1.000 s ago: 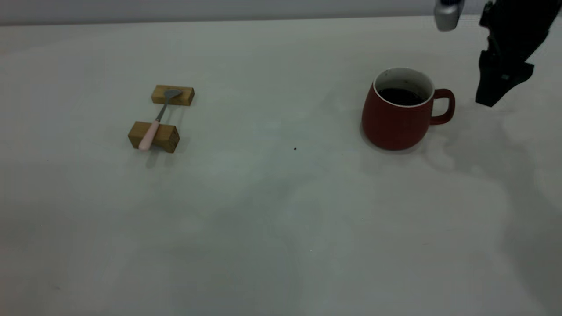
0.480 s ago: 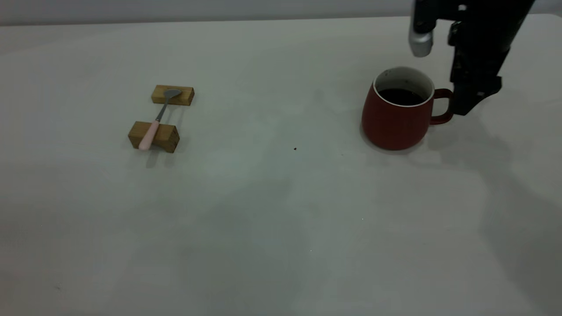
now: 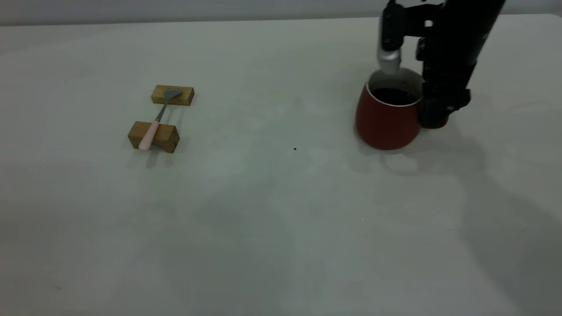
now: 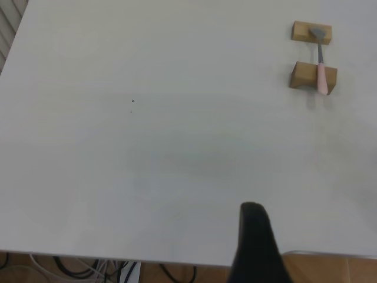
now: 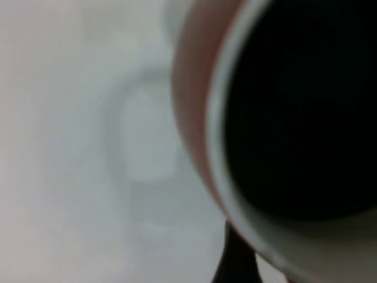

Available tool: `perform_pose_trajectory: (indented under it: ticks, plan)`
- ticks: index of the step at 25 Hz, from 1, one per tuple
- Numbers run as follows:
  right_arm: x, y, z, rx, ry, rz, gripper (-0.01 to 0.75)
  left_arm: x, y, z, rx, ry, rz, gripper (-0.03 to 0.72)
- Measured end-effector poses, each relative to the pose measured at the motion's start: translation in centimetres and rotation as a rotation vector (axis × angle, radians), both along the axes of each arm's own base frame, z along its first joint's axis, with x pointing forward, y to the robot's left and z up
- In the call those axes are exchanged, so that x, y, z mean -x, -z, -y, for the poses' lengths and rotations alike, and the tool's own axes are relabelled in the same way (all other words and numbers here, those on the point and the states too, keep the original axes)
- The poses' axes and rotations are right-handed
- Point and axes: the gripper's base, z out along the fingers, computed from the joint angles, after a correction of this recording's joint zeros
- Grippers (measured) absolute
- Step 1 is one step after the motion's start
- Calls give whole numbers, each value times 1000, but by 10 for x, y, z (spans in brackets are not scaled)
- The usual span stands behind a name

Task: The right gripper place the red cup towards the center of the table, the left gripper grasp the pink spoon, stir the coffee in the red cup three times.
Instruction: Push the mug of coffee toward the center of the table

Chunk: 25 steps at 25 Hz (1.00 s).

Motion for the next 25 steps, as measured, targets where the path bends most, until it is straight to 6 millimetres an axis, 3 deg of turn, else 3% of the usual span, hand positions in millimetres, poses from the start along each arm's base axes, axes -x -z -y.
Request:
perform_pose_trajectory:
  ticks: [15, 25]
  plan:
    - [19, -2, -78, -150, -9, 47, 624, 0, 0, 0, -1, 1, 0, 583]
    - [27, -2, -104, -228, 35, 54, 615, 0, 0, 0, -1, 1, 0, 583]
